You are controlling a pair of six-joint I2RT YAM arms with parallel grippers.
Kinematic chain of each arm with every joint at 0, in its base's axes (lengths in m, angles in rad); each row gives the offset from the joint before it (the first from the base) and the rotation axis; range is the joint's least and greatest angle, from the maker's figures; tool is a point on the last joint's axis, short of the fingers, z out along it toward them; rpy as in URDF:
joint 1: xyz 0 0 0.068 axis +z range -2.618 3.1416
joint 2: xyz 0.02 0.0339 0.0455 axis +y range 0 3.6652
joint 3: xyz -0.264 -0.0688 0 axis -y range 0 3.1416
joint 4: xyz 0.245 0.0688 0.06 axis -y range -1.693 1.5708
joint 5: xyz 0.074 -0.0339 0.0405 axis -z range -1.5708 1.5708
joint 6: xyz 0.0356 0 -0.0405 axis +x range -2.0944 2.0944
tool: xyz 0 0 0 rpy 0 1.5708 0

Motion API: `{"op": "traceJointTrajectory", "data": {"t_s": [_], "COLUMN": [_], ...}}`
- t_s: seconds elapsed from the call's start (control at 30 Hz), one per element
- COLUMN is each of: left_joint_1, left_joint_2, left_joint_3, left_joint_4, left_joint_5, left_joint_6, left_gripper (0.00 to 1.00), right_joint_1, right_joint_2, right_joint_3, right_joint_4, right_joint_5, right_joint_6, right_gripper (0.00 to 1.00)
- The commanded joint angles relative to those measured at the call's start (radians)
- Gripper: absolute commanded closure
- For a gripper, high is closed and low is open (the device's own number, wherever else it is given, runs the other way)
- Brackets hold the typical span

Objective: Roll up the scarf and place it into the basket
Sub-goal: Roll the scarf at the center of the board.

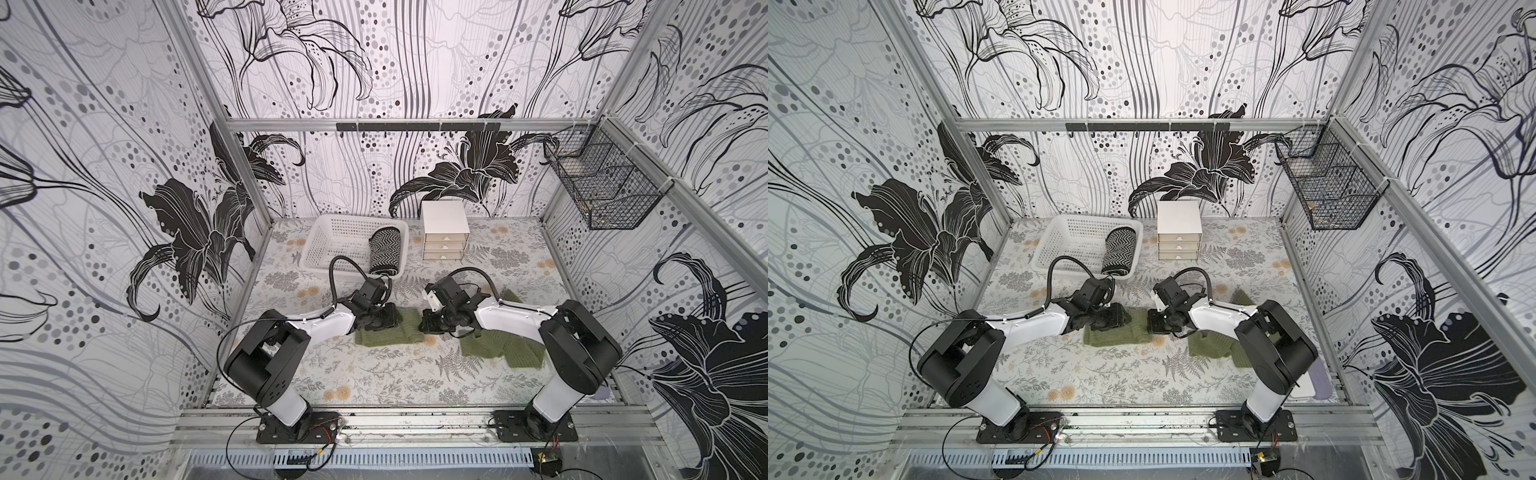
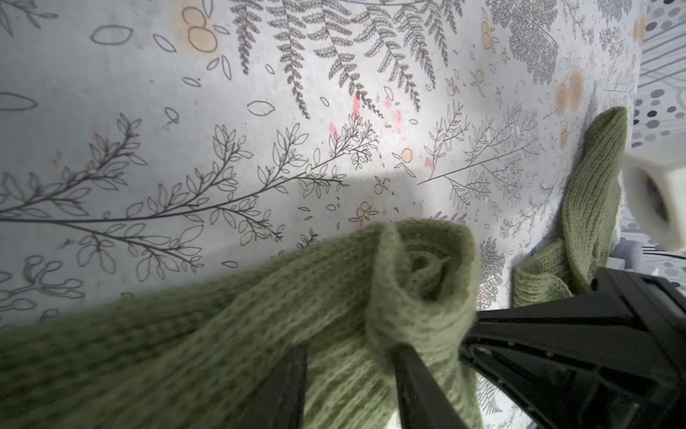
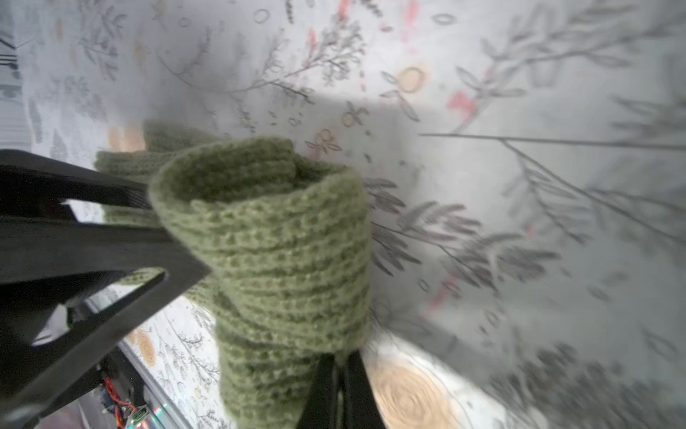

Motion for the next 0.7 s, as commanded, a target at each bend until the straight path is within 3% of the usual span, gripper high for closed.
{"op": "traceJointTrajectory", "data": {"t_s": [0.0, 0.27, 0.43, 0.53, 0.67], "left_joint_1": [-0.006, -0.051, -0.139, -0.175, -0.203], "left_joint_2": [-0.030, -0.048, -0.020, 0.023, 0.088], "left_joint_3": [0.021, 0.039, 0.100, 0.138, 0.179], "left_joint_4": [0.007, 0.011, 0.080, 0.134, 0.199], "left_joint_5": [0.010, 0.011, 0.052, 0.074, 0.108], "left_joint_6": [0.003, -0.011, -0.037, -0.070, -0.113], "left_gripper": [0.55, 0.54, 0.54, 0.39, 0.38], "right_joint_1": [0.001, 0.052, 0.055, 0.059, 0.065], "right_joint_2": [-0.089, -0.133, -0.121, -0.120, -0.122], "right_joint_3": [0.022, 0.149, 0.148, 0.146, 0.145], "right_joint_4": [-0.260, -0.563, -0.550, -0.534, -0.521], "right_joint_5": [0.175, 0.466, 0.472, 0.466, 0.463], "right_joint_6": [-0.054, -0.059, -0.042, -0.037, -0.027], "right_gripper": [1.00, 1.00, 1.00, 1.00, 1.00]}}
